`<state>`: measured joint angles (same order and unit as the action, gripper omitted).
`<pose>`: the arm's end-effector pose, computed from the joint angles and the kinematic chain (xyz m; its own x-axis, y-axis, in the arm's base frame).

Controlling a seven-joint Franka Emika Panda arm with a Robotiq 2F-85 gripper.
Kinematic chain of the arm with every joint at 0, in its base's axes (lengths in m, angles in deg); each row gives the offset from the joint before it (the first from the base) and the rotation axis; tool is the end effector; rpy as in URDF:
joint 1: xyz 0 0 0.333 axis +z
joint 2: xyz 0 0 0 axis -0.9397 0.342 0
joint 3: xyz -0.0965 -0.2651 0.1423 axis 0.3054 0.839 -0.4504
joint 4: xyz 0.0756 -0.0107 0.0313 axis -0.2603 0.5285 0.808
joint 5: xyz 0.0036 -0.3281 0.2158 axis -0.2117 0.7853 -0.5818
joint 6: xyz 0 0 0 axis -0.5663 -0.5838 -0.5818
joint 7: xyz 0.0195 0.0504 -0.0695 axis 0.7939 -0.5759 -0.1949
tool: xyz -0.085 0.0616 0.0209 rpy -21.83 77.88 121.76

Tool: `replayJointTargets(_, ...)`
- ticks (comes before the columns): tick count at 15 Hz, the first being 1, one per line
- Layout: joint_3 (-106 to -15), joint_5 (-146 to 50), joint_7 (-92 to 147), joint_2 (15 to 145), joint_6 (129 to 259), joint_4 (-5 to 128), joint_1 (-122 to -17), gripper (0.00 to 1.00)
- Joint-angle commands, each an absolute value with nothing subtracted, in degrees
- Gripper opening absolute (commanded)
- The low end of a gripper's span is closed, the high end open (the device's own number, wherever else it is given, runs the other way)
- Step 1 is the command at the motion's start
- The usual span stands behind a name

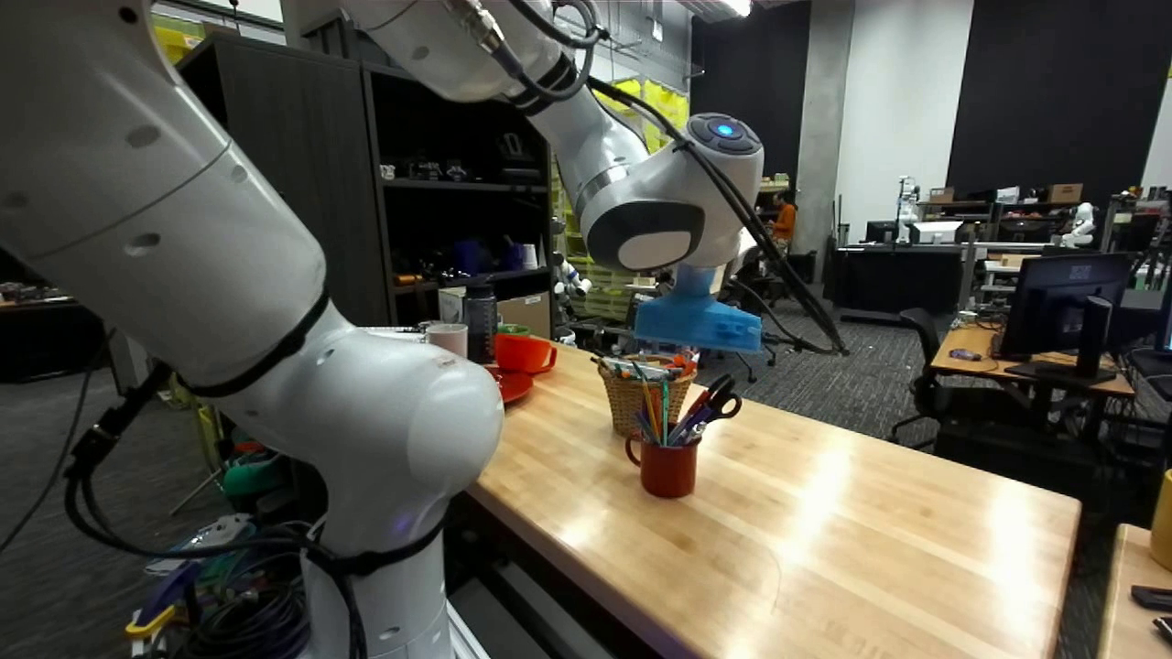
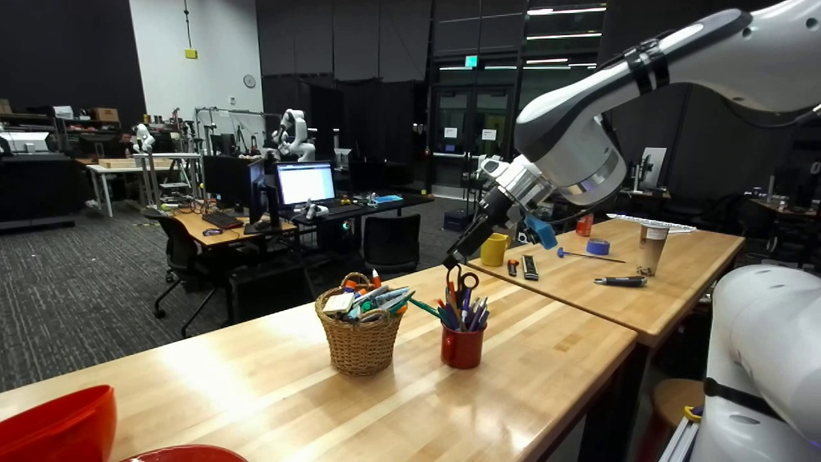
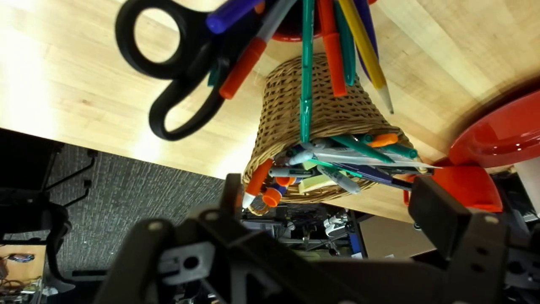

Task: Put the green pen inside the orange cup

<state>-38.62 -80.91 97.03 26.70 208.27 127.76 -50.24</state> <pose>0.3756 -0.0450 0.4165 0.6332 0.4340 0.6409 0.6272 -0.7729 -0.0962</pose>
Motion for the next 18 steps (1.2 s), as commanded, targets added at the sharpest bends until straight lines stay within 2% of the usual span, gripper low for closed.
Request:
replayJointTargets(1,-46.58,-75.37,90.41,24.56,205.7,128.22,-57.63,1.0)
replayJointTargets(4,-53.19,-67.02,80.63,22.69,202.57,128.22,-64.11,1.0)
replayJointTargets(12,-64.41,-49.8,50.31,16.8,188.53,123.39,-71.8,1.0)
replayJointTargets(15,-66.52,-47.12,40.91,16.5,184.98,121.46,-72.64,1.0)
replayJointTargets(16,-63.87,-47.77,44.66,17.28,187.12,122.39,-70.0,1.0)
replayJointTargets(18,-64.91,-47.25,41.75,16.99,186.27,121.91,-70.5,1.0)
